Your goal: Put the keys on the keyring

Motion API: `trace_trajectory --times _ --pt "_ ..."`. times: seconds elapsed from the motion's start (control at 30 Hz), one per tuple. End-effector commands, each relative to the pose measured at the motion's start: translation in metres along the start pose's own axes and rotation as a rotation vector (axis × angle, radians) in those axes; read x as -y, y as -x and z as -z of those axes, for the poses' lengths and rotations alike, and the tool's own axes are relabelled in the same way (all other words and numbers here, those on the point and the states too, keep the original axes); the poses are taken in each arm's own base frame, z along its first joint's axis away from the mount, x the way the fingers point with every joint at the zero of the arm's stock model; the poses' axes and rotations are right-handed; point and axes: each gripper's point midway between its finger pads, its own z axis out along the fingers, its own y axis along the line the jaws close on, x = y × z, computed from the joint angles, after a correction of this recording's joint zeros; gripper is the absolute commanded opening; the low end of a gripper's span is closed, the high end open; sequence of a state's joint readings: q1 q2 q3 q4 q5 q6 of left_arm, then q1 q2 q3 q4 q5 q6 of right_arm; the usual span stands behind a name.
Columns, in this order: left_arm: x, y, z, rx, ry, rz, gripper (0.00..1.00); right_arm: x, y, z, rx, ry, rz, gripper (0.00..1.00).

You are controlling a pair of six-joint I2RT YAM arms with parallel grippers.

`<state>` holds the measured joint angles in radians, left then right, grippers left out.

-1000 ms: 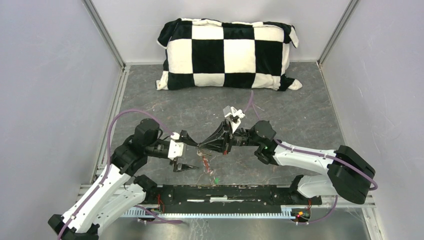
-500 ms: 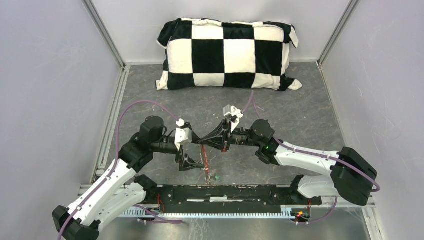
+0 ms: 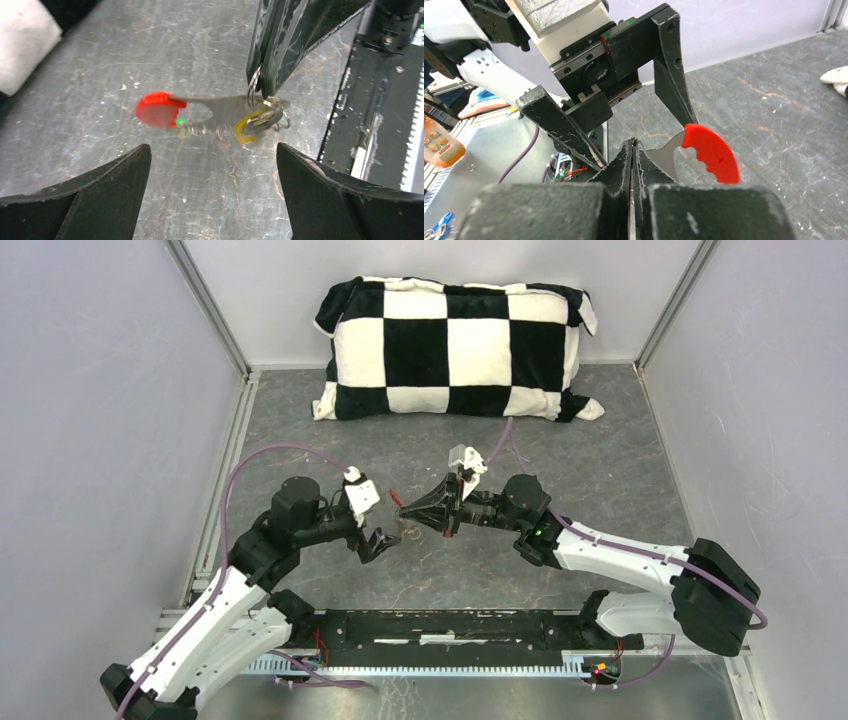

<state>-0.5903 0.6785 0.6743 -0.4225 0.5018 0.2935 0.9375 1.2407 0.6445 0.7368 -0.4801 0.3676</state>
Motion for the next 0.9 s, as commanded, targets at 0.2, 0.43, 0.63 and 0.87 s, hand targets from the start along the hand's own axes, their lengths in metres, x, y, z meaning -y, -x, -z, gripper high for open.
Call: trace_trajectory --times 0.2,0.43,0.63,0.87 --pt "0.019 0.022 0.016 0.110 -0.043 0.013 1.00 -0.006 0.058 -0.011 0.138 0.006 0.085 0.00" --pt "0.061 0.028 0.008 0.195 -0.294 0.153 1.00 -0.007 0.060 -0.013 0.151 0.008 0.069 0.00" --pt "0.055 0.037 0.001 0.212 -0.292 0.157 1.00 -0.007 0.059 -0.013 0.159 -0.003 0.067 0.00" --pt "0.040 0.024 -0.009 0.186 -0.227 0.067 0.95 -0.007 0.058 -0.013 0.162 -0.005 0.061 0.00"
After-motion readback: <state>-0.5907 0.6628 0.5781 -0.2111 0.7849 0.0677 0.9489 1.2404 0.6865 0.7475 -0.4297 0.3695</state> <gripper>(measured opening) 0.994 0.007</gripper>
